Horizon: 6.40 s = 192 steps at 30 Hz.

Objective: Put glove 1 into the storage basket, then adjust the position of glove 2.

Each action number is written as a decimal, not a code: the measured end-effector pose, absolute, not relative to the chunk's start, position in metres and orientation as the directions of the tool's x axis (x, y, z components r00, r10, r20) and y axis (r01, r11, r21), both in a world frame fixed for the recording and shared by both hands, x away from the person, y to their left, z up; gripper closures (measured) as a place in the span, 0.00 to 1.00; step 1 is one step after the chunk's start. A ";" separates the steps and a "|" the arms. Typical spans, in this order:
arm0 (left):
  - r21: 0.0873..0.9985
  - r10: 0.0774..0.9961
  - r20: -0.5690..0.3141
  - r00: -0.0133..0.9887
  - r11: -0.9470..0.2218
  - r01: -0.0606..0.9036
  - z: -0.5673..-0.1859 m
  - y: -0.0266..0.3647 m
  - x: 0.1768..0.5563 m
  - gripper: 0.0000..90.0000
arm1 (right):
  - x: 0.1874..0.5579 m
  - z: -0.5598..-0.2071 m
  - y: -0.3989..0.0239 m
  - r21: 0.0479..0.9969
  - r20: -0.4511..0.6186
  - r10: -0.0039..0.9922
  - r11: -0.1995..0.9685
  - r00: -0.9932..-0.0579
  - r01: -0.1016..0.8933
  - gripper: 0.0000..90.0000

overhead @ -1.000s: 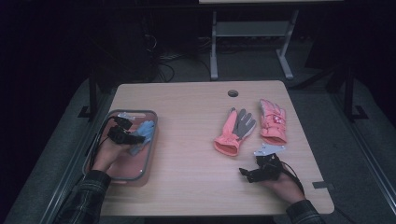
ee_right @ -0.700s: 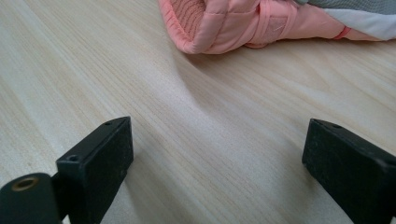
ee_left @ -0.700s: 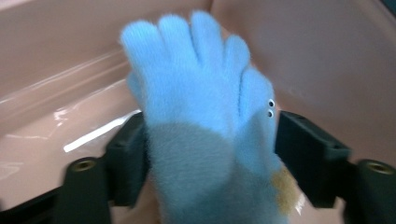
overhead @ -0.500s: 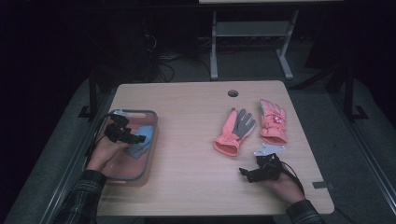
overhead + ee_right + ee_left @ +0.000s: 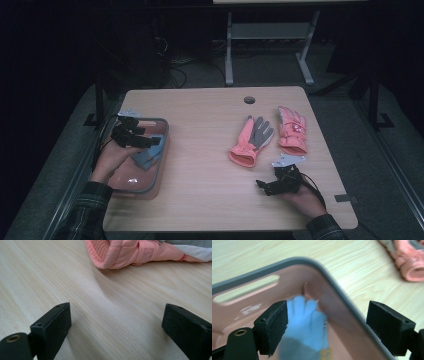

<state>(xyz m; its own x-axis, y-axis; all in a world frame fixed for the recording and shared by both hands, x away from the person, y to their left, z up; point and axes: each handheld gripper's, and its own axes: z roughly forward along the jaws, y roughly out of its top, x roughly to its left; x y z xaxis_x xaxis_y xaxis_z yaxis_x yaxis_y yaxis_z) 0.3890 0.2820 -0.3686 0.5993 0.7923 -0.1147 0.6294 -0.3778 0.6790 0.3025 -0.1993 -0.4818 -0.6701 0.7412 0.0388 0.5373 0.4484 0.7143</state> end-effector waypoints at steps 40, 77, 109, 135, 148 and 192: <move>0.732 0.596 -0.119 0.794 -0.487 0.476 -0.390 0.142 0.322 0.19 | 0.303 -0.482 -0.199 0.713 0.039 0.741 0.450 -0.671 0.538 0.09; 0.723 0.544 -0.005 0.839 -0.577 0.379 -0.477 0.144 0.289 0.16 | 0.309 -0.438 -0.203 0.714 0.144 0.729 0.392 -0.669 0.580 0.92; 0.721 0.536 -0.005 0.844 -0.582 0.374 -0.477 0.143 0.291 0.16 | 0.379 -0.426 -0.166 0.743 0.135 0.695 0.401 -0.706 0.536 1.00; 0.722 0.536 -0.006 0.844 -0.582 0.375 -0.477 0.143 0.291 0.16 | 0.356 -0.435 -0.159 0.699 0.150 0.624 0.481 -0.767 0.529 1.00; 0.724 0.537 -0.006 0.844 -0.579 0.374 -0.477 0.143 0.291 0.16 | 0.315 -0.433 -0.181 0.679 0.155 0.605 0.509 -0.781 0.529 1.00; 0.722 0.534 0.000 0.846 -0.585 0.369 -0.477 0.143 0.292 0.16 | 0.329 -0.445 -0.127 0.650 0.114 0.457 0.637 -0.882 0.414 1.00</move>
